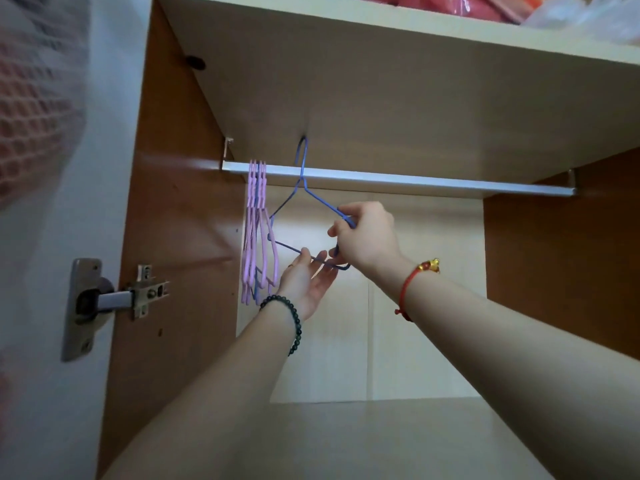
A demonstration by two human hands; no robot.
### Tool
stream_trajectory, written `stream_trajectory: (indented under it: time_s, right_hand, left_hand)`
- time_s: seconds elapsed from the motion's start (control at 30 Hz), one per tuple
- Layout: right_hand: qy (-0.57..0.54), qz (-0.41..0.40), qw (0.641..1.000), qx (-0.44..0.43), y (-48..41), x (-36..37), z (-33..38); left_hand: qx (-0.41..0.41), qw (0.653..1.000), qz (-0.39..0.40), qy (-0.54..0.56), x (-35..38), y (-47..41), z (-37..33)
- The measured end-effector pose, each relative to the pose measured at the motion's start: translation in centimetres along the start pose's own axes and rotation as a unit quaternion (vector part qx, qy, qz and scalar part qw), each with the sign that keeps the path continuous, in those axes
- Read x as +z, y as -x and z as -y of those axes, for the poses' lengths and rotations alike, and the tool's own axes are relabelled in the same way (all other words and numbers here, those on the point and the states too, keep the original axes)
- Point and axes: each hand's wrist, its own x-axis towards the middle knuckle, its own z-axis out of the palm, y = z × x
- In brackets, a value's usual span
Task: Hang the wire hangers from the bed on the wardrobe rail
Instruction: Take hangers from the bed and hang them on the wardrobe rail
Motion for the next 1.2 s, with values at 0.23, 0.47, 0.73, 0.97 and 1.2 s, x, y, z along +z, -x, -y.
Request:
stream_trajectory:
  time_s: [0.23,0.47,0.73,0.97,1.2]
  right_hand:
    - [0.0,0.062,0.997,0.041,-0.9,1.8,0.1]
    - [-0.05,0.161,0.984,0.064,1.5,1.0,0.1]
    - [-0.079,0.134,0.984,0.093,4.8,-4.6,-0.7]
    - [-0.041,0.056,0.99,0.12,10.2,-13.9,-2.8]
    - [0.061,-0.058,0.982,0.166,18.3,-26.5,-3.9]
  left_hand:
    - [-0.01,0.999,-0.041,0.004,-1.4,0.0,0.2]
    - [-0.023,0.997,-0.069,0.01,-2.2,1.9,1.2]
    - [-0.072,0.996,-0.042,-0.017,-0.2,5.0,3.3]
    - [-0.125,0.988,0.056,-0.077,4.9,10.0,8.1]
    - [-0.209,0.956,0.182,-0.091,12.2,18.2,15.1]
